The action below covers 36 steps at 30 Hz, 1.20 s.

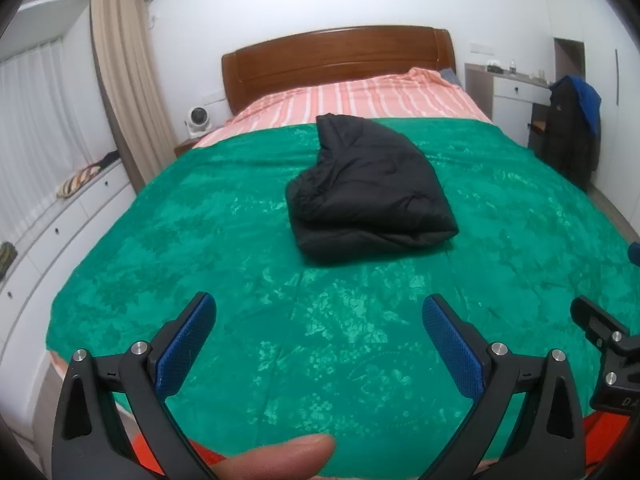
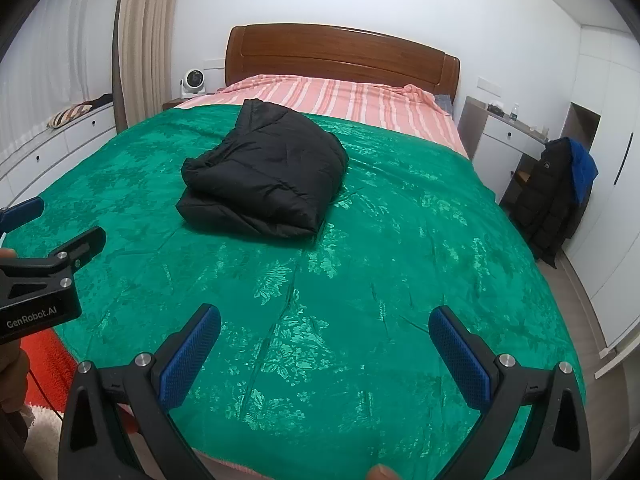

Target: Fold large clothes

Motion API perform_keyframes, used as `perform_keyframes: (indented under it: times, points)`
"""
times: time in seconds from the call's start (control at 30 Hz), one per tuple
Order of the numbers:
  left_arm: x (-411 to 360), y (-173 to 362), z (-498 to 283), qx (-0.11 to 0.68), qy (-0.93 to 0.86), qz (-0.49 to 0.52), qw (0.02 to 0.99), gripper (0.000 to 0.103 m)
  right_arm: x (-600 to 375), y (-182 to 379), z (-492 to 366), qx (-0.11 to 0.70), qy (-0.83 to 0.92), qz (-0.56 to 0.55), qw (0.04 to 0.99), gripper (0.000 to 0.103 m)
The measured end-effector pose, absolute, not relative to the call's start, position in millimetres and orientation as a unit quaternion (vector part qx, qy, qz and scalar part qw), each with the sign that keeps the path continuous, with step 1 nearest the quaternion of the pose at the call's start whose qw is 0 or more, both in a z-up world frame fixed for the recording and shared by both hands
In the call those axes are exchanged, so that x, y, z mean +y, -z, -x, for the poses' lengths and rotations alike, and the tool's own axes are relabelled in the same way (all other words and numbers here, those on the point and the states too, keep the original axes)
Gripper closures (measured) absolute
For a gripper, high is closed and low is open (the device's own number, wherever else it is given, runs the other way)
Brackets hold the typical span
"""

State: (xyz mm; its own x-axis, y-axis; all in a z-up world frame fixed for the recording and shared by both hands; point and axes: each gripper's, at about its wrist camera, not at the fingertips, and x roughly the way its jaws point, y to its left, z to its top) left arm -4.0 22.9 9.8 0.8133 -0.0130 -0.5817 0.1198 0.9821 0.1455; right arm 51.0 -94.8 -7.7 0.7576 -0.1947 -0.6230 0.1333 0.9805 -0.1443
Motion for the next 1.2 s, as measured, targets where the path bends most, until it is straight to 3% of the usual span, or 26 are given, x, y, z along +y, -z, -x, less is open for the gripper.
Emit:
perform_keyframes:
  times: [1.2]
  points:
    - [28,-15,4,0.318,0.047,-0.068,0.944,0.000,-94,-3,-51,0.341,0.050,0.011,0.939,0.000]
